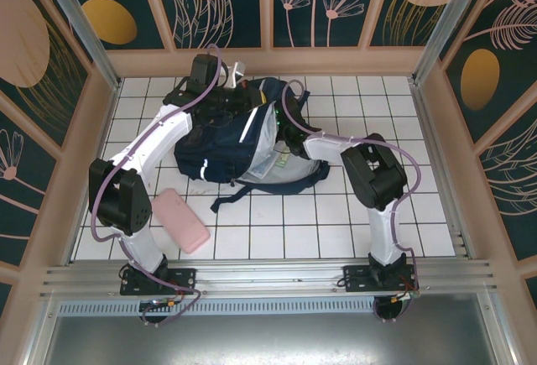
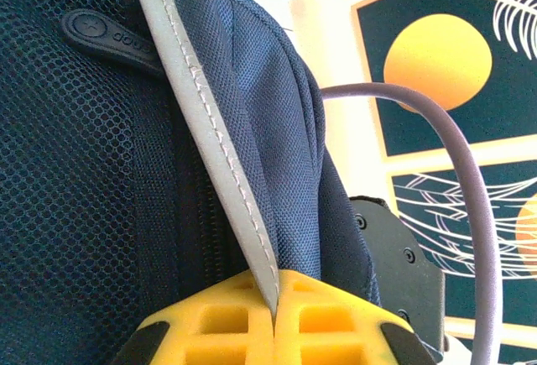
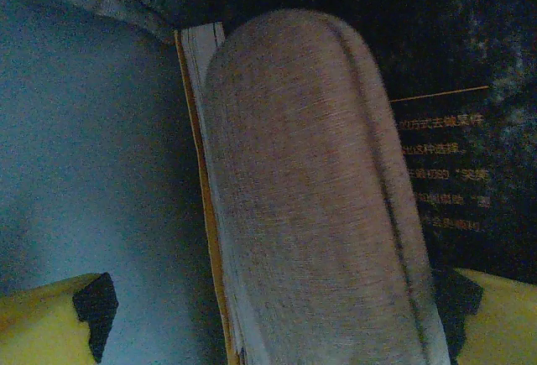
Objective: Pack the student bag
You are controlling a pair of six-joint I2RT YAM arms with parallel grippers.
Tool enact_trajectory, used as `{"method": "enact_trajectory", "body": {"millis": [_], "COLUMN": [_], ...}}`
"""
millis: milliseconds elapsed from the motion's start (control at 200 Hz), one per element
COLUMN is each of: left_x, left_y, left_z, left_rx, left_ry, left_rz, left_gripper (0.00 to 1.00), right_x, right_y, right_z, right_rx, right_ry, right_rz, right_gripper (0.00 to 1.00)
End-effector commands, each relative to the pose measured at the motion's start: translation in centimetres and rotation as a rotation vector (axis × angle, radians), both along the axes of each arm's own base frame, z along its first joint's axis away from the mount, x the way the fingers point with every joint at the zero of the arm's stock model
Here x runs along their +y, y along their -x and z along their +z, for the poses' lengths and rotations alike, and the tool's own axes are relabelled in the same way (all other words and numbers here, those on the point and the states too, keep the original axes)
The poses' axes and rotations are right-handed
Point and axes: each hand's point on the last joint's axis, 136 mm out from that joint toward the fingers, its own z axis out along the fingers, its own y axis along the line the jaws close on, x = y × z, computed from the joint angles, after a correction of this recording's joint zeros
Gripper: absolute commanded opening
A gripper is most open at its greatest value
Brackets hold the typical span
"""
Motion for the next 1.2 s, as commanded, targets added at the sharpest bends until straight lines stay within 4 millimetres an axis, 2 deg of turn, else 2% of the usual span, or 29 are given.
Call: {"method": "enact_trajectory", "body": {"millis": [0,460,606,771,936,1066,1126,1191], "left_x": [-2.4,-1.3,-0.8,-0.2,-0.1,-0.3,-0.3,-0.3], "left_y": [3.0,2.5,2.4,2.3,1.9,1.5,1.4,1.2], "left_z": [9.9,9.6,9.7,9.6,9.0,8.5,8.3,8.0], "left_rx": [-0.253,-0.248,-0.254,-0.256,-0.25,-0.24,-0.234,-0.23], "left_ry": [0.189,0.183,0.182,0.176,0.167,0.168,0.167,0.163], "left_rz": [-0.165,-0.141,-0.132,-0.119,-0.107,-0.107,-0.105,-0.098], "left_gripper": [0.0,0.0,0.0,0.0,0.0,0.0,0.0,0.0], "right_x": [-0.1,-1.3,-2.3,-4.5,-6.2,-7.0,-7.6,-9.2], "right_y": [1.1,1.9,2.4,2.8,3.3,4.3,4.6,5.0], "right_z": [1.6,6.2,6.1,5.9,7.7,8.2,7.8,6.9], "right_rx": [-0.042,-0.187,-0.188,-0.196,-0.28,-0.316,-0.307,-0.27], "right_ry": [0.008,-0.004,-0.017,-0.013,0.021,0.04,0.086,0.162], "right_rz": [0.029,0.055,0.031,-0.016,-0.002,0.024,0.02,-0.025], "right_gripper": [0.99,0.99,0.99,0.98,0.98,0.97,0.96,0.96]}}
